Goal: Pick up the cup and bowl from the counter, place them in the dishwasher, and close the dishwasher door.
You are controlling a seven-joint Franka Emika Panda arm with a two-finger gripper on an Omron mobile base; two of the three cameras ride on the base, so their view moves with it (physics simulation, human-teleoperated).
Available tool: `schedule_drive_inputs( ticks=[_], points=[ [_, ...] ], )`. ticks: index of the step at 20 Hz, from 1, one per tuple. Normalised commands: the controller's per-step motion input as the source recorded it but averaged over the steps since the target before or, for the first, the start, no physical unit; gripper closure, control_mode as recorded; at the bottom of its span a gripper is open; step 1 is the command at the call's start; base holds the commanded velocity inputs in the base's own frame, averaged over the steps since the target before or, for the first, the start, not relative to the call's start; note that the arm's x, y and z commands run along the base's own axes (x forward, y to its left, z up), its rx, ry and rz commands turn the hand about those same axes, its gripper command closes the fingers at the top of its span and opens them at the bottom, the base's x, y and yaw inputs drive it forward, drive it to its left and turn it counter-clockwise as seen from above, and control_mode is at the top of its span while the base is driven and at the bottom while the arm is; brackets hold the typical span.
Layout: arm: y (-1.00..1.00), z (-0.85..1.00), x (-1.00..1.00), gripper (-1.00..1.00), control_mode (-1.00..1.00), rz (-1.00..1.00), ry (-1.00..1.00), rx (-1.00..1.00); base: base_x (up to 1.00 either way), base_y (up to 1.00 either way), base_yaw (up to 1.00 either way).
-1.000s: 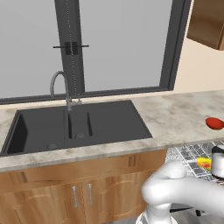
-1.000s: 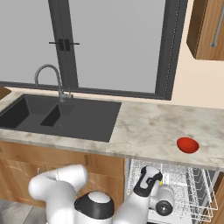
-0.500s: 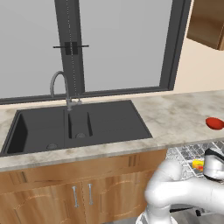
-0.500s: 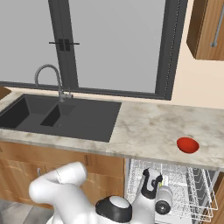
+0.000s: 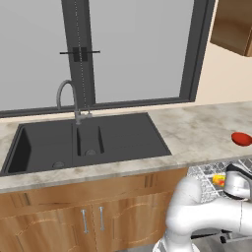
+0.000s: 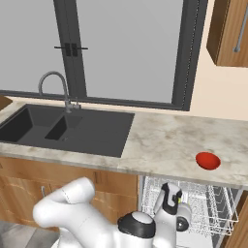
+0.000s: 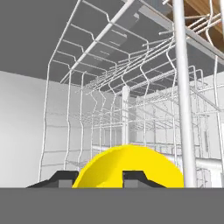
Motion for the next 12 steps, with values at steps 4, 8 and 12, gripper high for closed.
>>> schedule_drive_inputs(
  ticks=[4,8,12],
  points=[
    [-0.42,-0.91,-0.96,-1.0,-1.0,0.0,-0.06,0.0,0.0,0.0,0.0],
    [-0.45,-1.0,-1.0,-1.0,-1.0,0.0,-0.06,0.0,0.0,0.0,0.0],
    [-0.45,-1.0,-1.0,-1.0,-1.0,0.0,-0.07,0.0,0.0,0.0,0.0]
  ],
)
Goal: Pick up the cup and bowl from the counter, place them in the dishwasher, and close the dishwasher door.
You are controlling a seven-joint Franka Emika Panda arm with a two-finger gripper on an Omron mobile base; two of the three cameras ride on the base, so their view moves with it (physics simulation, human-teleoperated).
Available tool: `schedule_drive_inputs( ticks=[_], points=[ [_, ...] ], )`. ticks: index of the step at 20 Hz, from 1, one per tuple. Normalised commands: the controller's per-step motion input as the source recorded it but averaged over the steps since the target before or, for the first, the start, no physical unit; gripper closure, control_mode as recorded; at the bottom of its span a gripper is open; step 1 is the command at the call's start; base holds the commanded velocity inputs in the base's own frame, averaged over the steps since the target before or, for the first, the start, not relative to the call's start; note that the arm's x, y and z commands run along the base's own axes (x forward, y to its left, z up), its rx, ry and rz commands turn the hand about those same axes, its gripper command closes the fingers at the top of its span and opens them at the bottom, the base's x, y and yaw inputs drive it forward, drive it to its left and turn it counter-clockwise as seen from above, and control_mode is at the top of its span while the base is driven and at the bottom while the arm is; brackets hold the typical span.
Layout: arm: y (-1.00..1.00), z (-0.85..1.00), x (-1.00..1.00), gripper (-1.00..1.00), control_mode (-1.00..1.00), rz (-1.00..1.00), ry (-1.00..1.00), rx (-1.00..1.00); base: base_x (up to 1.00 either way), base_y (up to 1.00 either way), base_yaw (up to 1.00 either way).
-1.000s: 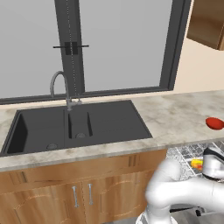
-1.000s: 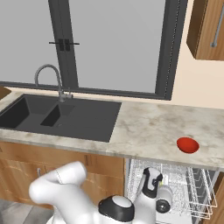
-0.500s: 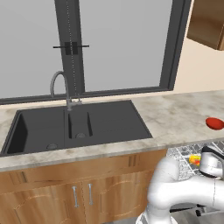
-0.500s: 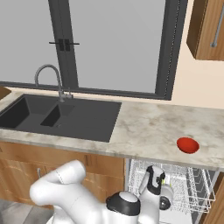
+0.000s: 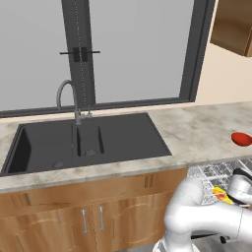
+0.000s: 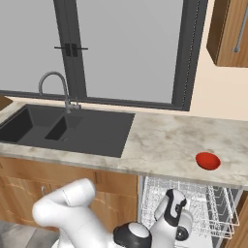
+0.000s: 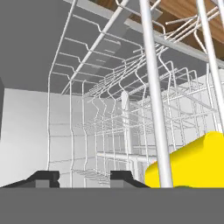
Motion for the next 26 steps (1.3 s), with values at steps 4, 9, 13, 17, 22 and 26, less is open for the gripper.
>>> schedule_drive_inputs(
  ticks=[4,9,13,17,22,26],
  points=[
    [-0.44,-1.0,-1.0,-1.0,-1.0,0.02,-0.02,0.01,0.0,0.0,0.0],
    [-0.21,-1.0,-1.0,-1.0,-1.0,0.11,0.0,-0.04,0.0,0.0,0.0],
    [-0.21,-0.99,-1.0,-1.0,-1.0,0.16,0.0,-0.09,0.0,0.0,0.0],
    [-0.16,-0.99,-1.0,-1.0,-1.0,0.19,0.02,-0.17,0.0,0.0,0.0],
    [-0.16,-0.8,-1.0,-1.0,-1.0,0.17,0.01,-0.19,0.0,0.0,0.0],
    [-0.06,0.15,-1.0,-1.0,-1.0,0.11,-0.01,-0.17,0.0,0.0,0.0]
  ],
)
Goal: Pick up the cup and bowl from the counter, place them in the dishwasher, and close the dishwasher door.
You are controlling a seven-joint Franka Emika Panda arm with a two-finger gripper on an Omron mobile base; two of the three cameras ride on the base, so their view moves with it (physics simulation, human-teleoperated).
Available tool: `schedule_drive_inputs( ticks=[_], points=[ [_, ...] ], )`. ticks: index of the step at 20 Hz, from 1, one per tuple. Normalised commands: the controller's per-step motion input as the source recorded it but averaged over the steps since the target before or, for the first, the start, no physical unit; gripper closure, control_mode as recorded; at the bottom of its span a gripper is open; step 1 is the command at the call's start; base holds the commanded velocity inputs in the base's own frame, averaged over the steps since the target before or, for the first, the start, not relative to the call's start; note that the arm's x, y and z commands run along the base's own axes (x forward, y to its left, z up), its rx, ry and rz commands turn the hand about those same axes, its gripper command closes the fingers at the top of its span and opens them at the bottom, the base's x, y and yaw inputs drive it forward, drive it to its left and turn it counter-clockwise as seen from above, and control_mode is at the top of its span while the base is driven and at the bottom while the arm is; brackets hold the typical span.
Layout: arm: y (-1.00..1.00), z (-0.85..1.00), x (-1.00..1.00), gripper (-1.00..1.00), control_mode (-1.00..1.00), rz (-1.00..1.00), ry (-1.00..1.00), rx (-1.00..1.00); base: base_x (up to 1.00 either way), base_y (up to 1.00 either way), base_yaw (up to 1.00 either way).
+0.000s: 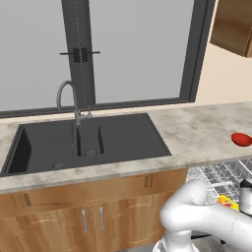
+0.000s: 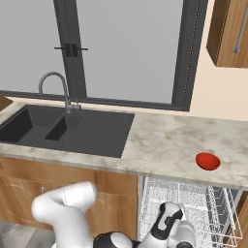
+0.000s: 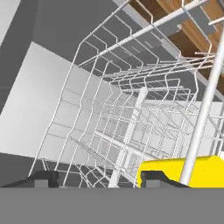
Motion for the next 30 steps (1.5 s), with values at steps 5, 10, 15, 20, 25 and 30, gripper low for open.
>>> schedule_drive_inputs(
  ticks=[5,10,15,20,25,30],
  points=[
    [0.0,0.85,-0.81,-1.0,-1.0,0.02,-0.04,-0.05,0.0,0.0,0.0],
    [0.0,0.51,-0.6,-1.0,-1.0,0.0,0.0,0.0,0.0,0.0,0.0],
    [0.0,0.05,-0.64,-1.0,-1.0,0.0,0.01,0.0,0.0,0.0,0.0],
    [0.0,0.18,-0.65,-1.0,-1.0,0.0,0.1,-0.04,0.0,0.0,0.0],
    [0.0,0.51,-0.21,-1.0,-1.0,-0.02,0.21,0.0,0.0,0.0,0.0],
    [0.0,0.46,-0.12,-1.0,-1.0,0.0,0.05,0.0,0.0,0.0,0.0]
  ],
)
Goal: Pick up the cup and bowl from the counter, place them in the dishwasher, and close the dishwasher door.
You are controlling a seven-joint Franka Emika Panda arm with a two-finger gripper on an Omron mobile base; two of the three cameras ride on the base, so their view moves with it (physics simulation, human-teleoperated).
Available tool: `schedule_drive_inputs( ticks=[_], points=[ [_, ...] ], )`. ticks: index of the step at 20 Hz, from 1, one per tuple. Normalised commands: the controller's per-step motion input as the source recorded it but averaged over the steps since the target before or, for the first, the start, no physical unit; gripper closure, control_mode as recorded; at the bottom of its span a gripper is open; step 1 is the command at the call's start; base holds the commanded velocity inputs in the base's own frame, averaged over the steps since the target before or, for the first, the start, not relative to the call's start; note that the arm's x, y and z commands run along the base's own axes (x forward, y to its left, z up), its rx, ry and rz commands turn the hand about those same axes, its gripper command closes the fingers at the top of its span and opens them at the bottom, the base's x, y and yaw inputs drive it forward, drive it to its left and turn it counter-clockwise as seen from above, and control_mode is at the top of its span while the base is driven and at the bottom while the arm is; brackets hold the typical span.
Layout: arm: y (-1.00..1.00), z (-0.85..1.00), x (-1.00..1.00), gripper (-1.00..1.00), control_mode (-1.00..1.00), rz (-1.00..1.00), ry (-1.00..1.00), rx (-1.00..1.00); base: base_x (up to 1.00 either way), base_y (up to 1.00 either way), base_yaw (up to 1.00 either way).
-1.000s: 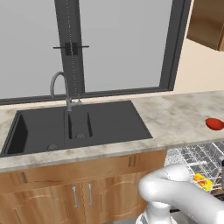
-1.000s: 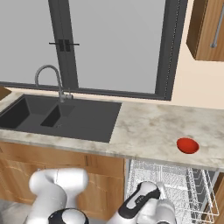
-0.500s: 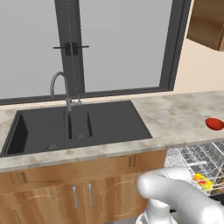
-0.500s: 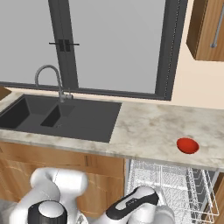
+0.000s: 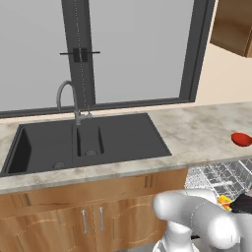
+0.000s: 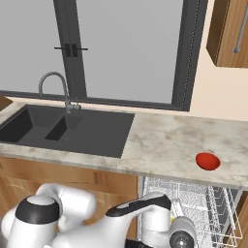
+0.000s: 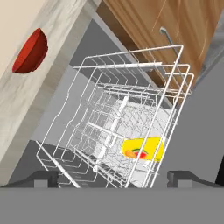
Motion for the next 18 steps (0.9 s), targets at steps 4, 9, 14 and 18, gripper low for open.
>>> schedule_drive_inputs(
  ticks=[4,9,14,18],
  points=[
    [-0.04,0.44,-0.19,-1.0,-1.0,0.0,-0.11,0.02,0.0,0.0,0.0],
    [-0.06,0.38,0.01,-1.0,-1.0,-0.06,-0.01,0.0,0.0,0.0,0.0],
    [0.0,0.03,0.0,-1.0,-1.0,-0.15,0.06,0.22,0.0,0.0,0.0],
    [-0.05,0.08,0.13,-1.0,-1.0,-0.12,0.12,0.23,0.0,0.0,0.0]
  ],
)
